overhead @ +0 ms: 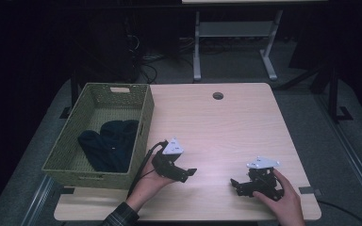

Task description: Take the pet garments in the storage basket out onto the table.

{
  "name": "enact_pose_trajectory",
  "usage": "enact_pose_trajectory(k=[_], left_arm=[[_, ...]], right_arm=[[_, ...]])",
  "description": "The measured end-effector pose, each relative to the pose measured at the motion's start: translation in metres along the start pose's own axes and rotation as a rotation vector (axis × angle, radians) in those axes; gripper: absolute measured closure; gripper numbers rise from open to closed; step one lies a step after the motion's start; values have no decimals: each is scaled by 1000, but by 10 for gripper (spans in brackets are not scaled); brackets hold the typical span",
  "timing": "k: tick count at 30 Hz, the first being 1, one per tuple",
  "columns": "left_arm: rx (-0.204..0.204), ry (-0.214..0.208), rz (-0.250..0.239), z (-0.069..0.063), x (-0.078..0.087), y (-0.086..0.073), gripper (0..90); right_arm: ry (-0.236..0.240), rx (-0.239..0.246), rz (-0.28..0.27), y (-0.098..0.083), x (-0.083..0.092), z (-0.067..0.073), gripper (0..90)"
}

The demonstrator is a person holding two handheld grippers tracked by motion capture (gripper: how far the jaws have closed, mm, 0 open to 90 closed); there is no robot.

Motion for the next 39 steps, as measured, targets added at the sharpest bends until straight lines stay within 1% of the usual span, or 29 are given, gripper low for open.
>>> enact_pose_trajectory(k=[3,4,6,8,12,13,15,21,22,25,26,29,30,35,37,39], left_arm=[[12,-2,-5,0,1,2,141],[-1,-2,0,0,1,3,141],[8,-5,-3,0,2,4,141],[-2,-5,1,1,3,6,141],[4,-7,-7,1,5,10,142],[6,-6,-17,1,6,12,141],[9,-6,-22,2,7,14,141],[10,-4,-32,6,15,21,141],[18,-5,-40,7,15,22,142],[10,0,-40,10,19,26,141],[20,0,-46,10,20,27,142],[20,3,-54,12,24,30,142],[9,7,-52,14,27,33,142],[10,12,-57,18,31,36,143],[18,11,-64,20,33,38,144],[13,14,-65,21,35,40,143]], right_arm=[[0,0,0,0,0,0,0],[0,0,0,0,0,0,0],[0,0,0,0,0,0,0],[0,0,0,0,0,0,0],[0,-1,0,0,0,0,0],[0,-1,0,0,0,0,0],[0,0,0,0,0,0,0],[0,-1,0,0,0,0,0],[0,-1,0,0,0,0,0],[0,-1,0,0,0,0,0],[0,-1,0,0,0,0,0],[0,0,-1,0,0,0,0],[0,0,-1,0,0,0,0],[0,0,-1,0,0,0,0],[0,0,-1,0,0,0,0],[0,0,0,0,0,0,0]])
Point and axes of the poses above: each handheld gripper's, and its own axes: x roughly backward along the jaws, y roughly out of its top, z roughly to its left, the point moved 1 cm from there along -x, roughly forward along the jaws, and after that the axes turned 2 degrees about -x, right-handed, at the moved point
